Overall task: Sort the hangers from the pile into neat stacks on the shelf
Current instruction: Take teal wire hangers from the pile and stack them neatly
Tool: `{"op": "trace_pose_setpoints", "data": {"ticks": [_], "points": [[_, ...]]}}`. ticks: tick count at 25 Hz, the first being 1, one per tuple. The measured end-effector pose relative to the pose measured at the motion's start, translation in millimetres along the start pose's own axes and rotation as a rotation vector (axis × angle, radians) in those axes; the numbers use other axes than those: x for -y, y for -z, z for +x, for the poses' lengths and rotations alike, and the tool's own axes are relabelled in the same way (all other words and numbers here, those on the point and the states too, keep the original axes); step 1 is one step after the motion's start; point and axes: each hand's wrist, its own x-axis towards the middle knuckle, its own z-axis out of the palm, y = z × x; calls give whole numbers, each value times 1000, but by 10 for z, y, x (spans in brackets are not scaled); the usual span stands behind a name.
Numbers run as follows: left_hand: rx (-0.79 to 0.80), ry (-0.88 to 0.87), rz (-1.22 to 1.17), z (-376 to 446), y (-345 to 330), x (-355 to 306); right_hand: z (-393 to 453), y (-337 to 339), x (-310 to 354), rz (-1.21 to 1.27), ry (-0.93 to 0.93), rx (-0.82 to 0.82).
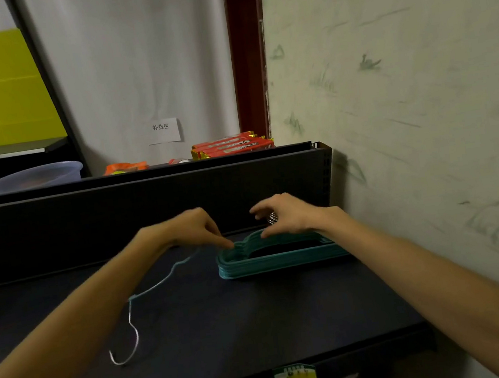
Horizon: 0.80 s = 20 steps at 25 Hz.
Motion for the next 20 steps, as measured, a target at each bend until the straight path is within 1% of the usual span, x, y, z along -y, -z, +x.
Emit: {"op": "trace_pose_setpoints", "data": {"ticks": [2, 4, 6, 9, 11, 13, 17, 20], "points": [[-22, 46, -106, -122, 223, 21, -83, 44, -37, 65, 9, -126], [-36, 85, -142, -238, 433, -39, -197, 83, -97, 114, -9, -271], [-112, 116, -213, -292, 613, -139, -317, 134, -175, 163, -45, -388], [-295, 185, -482, -215, 782, -208, -476, 214, -276, 359, -98, -465], [-358, 221, -706, -102, 811, -226, -569, 239, -216, 521, -92, -494], [-373, 235, -900, 18, 787, -276, -677, 219, -94, 633, -85, -472], [-364, 226, -1291, 226, 776, -403, -861, 57, 140, 774, -86, -293], [-376, 264, -1612, 352, 578, -415, -944, -43, 254, 940, -109, -212]]}}
